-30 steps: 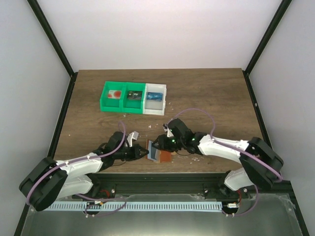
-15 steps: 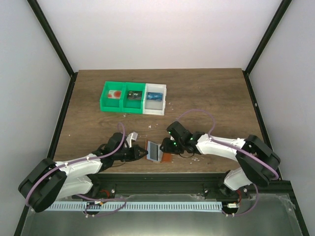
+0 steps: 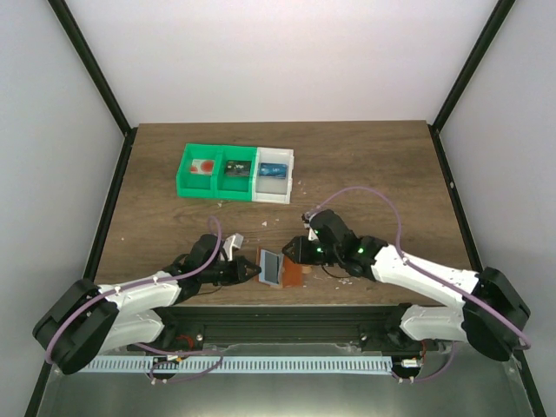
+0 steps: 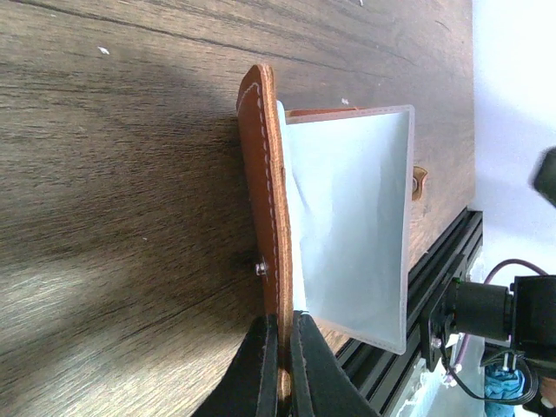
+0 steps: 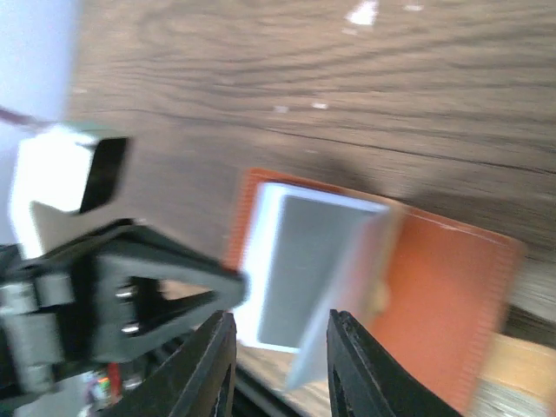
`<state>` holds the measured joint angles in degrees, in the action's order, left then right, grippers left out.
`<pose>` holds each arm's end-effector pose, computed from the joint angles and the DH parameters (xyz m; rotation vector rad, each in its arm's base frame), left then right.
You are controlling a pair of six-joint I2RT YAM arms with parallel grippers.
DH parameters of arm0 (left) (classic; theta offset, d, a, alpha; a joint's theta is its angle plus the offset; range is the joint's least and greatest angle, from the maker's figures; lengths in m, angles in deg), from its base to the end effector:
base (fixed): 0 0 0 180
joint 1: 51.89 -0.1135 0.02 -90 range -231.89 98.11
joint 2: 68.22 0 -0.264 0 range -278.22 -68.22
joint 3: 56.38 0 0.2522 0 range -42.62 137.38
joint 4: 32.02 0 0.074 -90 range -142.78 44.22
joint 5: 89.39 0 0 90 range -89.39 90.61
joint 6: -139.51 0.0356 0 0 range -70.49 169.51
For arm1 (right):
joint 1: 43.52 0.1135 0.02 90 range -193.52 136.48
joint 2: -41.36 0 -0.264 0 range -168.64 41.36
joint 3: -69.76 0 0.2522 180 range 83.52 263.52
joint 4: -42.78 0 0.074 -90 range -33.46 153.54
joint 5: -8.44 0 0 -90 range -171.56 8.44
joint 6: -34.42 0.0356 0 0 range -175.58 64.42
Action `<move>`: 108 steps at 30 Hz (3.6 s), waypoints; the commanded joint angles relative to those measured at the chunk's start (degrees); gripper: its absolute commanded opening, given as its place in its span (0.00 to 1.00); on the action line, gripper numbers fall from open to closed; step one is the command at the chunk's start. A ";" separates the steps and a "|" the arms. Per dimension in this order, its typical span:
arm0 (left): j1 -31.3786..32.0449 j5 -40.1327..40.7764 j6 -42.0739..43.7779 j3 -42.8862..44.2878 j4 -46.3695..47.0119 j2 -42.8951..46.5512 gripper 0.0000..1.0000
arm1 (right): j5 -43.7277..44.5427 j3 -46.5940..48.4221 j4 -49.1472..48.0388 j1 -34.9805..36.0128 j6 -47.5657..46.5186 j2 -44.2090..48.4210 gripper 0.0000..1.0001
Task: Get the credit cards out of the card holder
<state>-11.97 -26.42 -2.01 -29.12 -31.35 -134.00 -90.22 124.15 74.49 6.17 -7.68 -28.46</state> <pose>0.1372 -0.1359 0.1323 0.0401 2.5288 -1.3015 0.1553 0.1913 0.2142 -0.1185 2.6112 0.9019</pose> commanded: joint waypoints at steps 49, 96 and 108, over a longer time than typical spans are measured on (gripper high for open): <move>0.26 6.03 0.67 5.24 -13.06 9.17 0.44 | -9.33 -15.44 -28.67 1.05 5.93 -10.11 0.20; 0.32 0.20 4.81 1.38 2.42 -8.90 0.04 | -9.63 -12.20 -34.00 0.41 6.55 -19.37 0.18; 0.65 -1.26 4.90 1.69 4.63 -10.57 0.04 | -12.43 -14.73 -39.57 -0.26 7.44 -21.37 0.17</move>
<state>-11.70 -26.64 2.27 -27.53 -29.64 -141.60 -101.92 110.64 36.88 6.68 -0.73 -48.50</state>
